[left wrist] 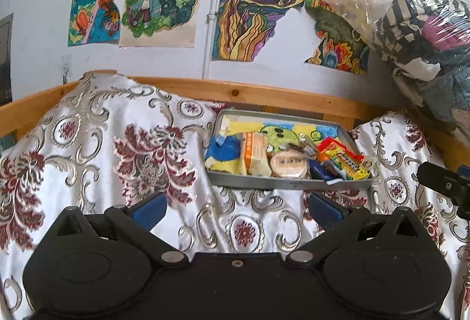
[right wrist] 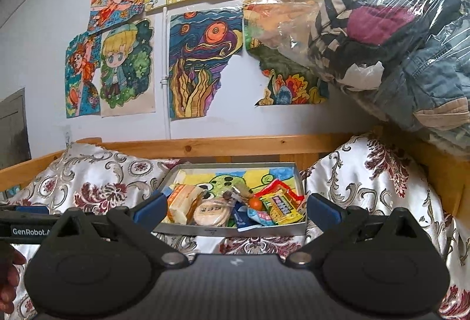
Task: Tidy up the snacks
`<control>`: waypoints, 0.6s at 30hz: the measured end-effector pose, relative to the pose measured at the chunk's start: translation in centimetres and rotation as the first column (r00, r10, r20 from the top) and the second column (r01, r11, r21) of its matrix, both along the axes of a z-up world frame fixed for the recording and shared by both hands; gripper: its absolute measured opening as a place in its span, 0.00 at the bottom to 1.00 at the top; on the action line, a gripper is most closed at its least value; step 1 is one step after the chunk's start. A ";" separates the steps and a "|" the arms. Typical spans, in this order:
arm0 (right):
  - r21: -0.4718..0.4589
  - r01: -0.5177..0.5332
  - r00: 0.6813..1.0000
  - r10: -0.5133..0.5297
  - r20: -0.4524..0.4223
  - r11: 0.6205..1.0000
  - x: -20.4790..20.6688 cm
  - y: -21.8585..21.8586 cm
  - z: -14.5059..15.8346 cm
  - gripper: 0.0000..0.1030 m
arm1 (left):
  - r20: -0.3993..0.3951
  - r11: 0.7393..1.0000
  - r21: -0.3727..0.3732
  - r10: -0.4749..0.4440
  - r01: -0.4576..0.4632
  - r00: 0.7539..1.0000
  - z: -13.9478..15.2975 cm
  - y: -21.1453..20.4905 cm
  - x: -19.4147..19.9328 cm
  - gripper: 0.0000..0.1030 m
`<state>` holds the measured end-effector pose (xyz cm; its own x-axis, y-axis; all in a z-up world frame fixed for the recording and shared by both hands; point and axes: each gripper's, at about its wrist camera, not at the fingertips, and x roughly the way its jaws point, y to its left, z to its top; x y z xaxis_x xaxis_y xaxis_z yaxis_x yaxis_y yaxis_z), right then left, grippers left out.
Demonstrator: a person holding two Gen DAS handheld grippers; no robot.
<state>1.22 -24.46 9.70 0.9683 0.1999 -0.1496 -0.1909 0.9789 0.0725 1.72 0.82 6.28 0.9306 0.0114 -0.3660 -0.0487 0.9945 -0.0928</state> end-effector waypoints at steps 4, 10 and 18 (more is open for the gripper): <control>-0.004 -0.011 1.000 0.011 -0.016 1.000 -0.6 0.5 -0.6 1.00 | -0.009 1.000 -0.008 0.011 -0.011 1.000 -0.6 0.6 -0.6 0.99; -0.018 -0.024 0.999 0.023 -0.029 1.000 -1.3 1.2 -1.4 1.00 | -0.020 1.000 0.003 0.019 -0.019 1.000 -1.6 0.9 -1.0 0.99; -0.040 -0.035 0.998 0.033 -0.048 0.999 -1.7 1.9 -3.3 1.00 | -0.054 0.999 0.031 0.009 -0.008 0.998 -3.6 0.6 -0.8 0.99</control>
<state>-0.45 -22.52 6.41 0.9528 0.2251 -0.2039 -0.2212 0.9743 0.0420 0.96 1.44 2.65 0.9092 0.0314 -0.4153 -0.0613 0.9964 -0.0590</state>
